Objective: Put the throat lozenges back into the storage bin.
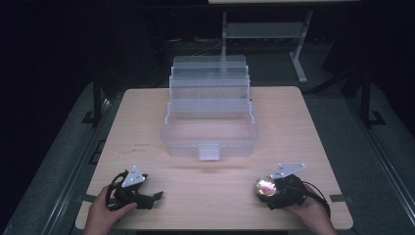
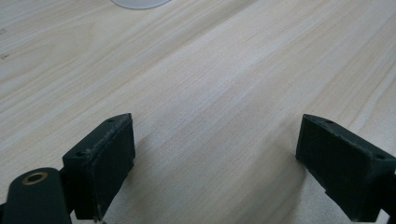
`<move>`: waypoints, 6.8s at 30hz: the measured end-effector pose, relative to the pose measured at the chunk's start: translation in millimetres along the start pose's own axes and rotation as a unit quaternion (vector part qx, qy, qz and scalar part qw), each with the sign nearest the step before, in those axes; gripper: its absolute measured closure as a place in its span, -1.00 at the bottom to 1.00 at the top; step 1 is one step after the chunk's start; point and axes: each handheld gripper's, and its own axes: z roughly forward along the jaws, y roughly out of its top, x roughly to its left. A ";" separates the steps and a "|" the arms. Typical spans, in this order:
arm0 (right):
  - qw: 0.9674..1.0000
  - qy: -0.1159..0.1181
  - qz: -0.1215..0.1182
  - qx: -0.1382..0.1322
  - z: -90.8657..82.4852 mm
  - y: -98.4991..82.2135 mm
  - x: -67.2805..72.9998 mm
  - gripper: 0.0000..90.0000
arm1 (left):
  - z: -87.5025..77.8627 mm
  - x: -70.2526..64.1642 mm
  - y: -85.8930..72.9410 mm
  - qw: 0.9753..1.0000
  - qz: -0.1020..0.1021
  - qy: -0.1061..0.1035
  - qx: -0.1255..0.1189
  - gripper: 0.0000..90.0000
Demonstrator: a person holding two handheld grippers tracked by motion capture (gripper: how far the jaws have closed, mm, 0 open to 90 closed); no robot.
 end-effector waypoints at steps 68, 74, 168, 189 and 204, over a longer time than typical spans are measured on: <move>0.999 -0.032 0.023 -0.028 -28.1 22.3 -40.0 -0.57 | -0.1 0.0 0.1 1.000 0.000 0.000 0.000 -0.76; 0.999 -0.038 0.022 -0.030 -31.2 26.6 -43.3 -0.57 | 0.0 -0.2 0.1 1.000 -0.002 0.000 0.000 -0.76; 0.996 -0.053 -0.002 -0.070 -33.4 127.3 -72.4 -0.57 | 0.0 0.0 0.1 1.000 -0.001 0.000 0.000 -0.76; 0.997 -0.042 -0.010 -0.057 -10.5 158.9 -73.9 -0.57 | 0.0 -0.2 0.1 1.000 -0.002 0.000 0.000 -0.76; 0.999 -0.034 -0.010 -0.041 11.3 168.3 -74.2 -0.57 | 0.0 -0.2 0.1 1.000 -0.001 0.000 0.000 -0.76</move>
